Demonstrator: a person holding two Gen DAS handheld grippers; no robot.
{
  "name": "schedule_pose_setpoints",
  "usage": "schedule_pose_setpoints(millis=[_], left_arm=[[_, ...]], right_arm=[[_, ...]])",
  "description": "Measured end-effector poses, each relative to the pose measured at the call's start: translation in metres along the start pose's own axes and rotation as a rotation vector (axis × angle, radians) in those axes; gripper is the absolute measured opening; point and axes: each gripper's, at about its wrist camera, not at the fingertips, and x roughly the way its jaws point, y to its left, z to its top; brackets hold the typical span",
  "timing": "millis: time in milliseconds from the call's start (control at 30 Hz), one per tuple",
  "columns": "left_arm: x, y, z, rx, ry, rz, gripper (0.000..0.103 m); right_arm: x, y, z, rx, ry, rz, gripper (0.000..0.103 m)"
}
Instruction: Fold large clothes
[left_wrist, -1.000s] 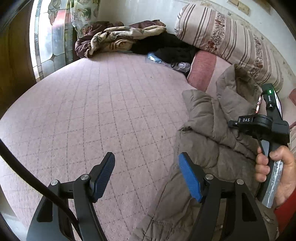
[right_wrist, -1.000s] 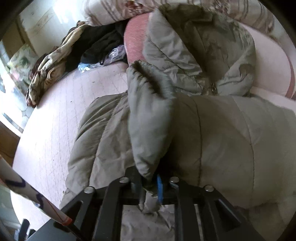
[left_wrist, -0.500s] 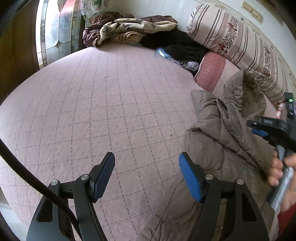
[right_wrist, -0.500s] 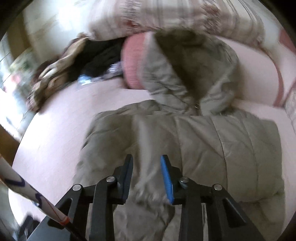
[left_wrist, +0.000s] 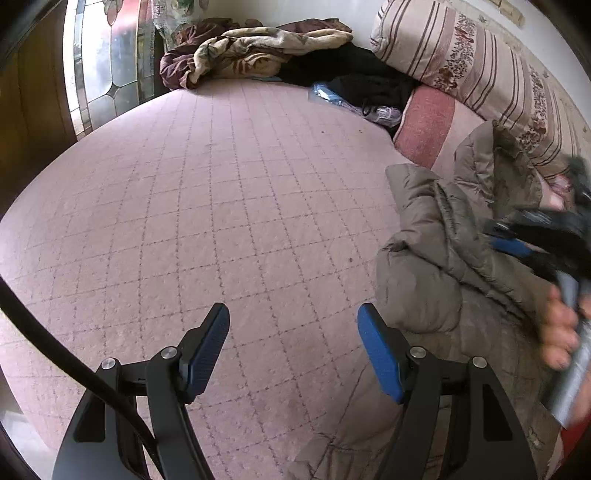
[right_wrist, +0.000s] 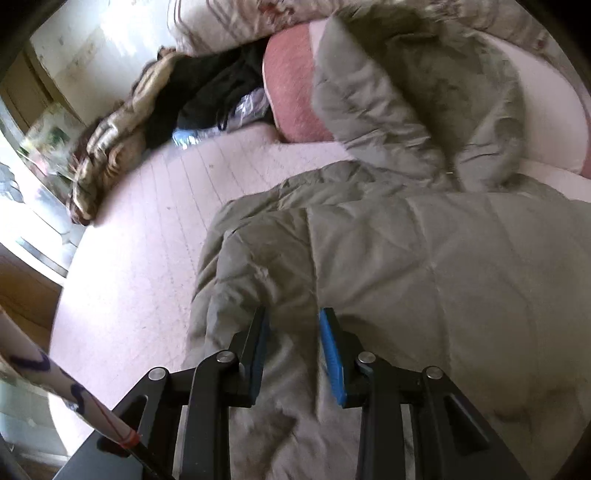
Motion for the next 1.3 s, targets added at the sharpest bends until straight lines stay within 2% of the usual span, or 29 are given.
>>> schedule_pose_setpoints(millis=[100,200,367,467,533,600,733,833,933,1067,1133,1300], left_arm=[[-0.001,0.004,-0.001,-0.006,0.001,0.007,0.071],[-0.003,0.007,-0.004,-0.008,0.002,0.010,0.071],[-0.006,0.015,-0.020,-0.020,0.028,0.009,0.071],[-0.010,0.020,-0.036,-0.030,0.038,-0.008,0.071],[-0.016,0.021,-0.047,-0.024,0.026,-0.020,0.071],[-0.022,0.024,-0.057,-0.019,0.016,-0.037,0.071],[-0.022,0.032,-0.075,-0.048,0.083,-0.105,0.072],[-0.028,0.032,-0.079,-0.046,0.101,-0.137,0.075],[-0.030,0.030,-0.082,-0.030,0.175,-0.224,0.075],[-0.028,0.020,-0.084,0.027,0.253,-0.289,0.077],[-0.023,0.015,-0.082,0.042,0.278,-0.308,0.083],[-0.016,0.005,-0.080,0.031,0.321,-0.345,0.086]], right_arm=[[-0.037,-0.028,-0.019,0.000,-0.015,-0.022,0.034],[-0.080,-0.074,-0.043,0.027,-0.027,-0.061,0.037],[-0.161,-0.166,-0.089,0.141,-0.083,-0.179,0.058],[-0.199,-0.213,-0.120,0.198,-0.105,-0.269,0.063],[-0.218,-0.239,-0.141,0.219,-0.118,-0.326,0.070],[-0.233,-0.266,-0.162,0.253,-0.116,-0.352,0.074],[-0.249,-0.304,-0.198,0.337,-0.111,-0.333,0.078],[-0.250,-0.328,-0.217,0.396,-0.104,-0.293,0.080],[-0.241,-0.344,-0.231,0.446,-0.081,-0.235,0.080],[-0.228,-0.353,-0.245,0.483,-0.059,-0.169,0.080],[-0.220,-0.355,-0.250,0.491,-0.042,-0.133,0.081],[-0.208,-0.356,-0.258,0.510,-0.046,-0.083,0.084]])
